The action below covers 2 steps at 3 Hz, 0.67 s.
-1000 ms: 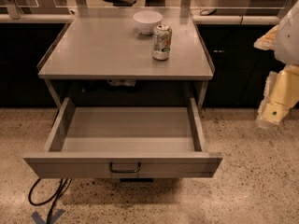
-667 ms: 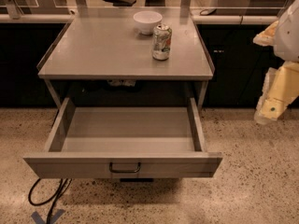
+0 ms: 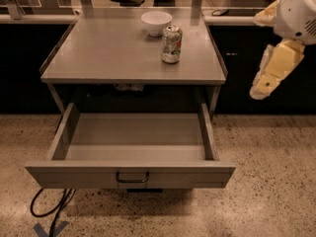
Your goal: Place 7up can into top drawer
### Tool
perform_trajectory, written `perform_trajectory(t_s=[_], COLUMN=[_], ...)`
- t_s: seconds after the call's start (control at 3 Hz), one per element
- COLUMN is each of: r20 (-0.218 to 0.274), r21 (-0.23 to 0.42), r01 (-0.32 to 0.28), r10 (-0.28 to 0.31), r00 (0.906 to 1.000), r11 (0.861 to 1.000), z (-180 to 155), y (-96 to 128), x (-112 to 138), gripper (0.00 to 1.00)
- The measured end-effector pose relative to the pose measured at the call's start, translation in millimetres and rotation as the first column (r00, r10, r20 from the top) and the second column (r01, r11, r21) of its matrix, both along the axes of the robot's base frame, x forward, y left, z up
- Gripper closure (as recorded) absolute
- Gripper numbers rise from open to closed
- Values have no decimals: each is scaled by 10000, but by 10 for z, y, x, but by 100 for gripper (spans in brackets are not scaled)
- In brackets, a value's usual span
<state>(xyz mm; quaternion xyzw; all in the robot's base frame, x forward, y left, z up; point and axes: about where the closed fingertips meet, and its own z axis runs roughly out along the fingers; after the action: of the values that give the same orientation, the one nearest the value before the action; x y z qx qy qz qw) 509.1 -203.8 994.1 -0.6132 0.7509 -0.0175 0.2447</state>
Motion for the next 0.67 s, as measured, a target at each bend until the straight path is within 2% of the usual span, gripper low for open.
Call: perform_trajectory(t_s=[0.33, 0.67], r20=[-4, 6], r21=[384, 408], r01=[252, 258], r10=[-252, -258], r00=[9997, 9997], r11=[9989, 9988], z=[-33, -32], y=[45, 48], x=[326, 343], gripper=[0, 0])
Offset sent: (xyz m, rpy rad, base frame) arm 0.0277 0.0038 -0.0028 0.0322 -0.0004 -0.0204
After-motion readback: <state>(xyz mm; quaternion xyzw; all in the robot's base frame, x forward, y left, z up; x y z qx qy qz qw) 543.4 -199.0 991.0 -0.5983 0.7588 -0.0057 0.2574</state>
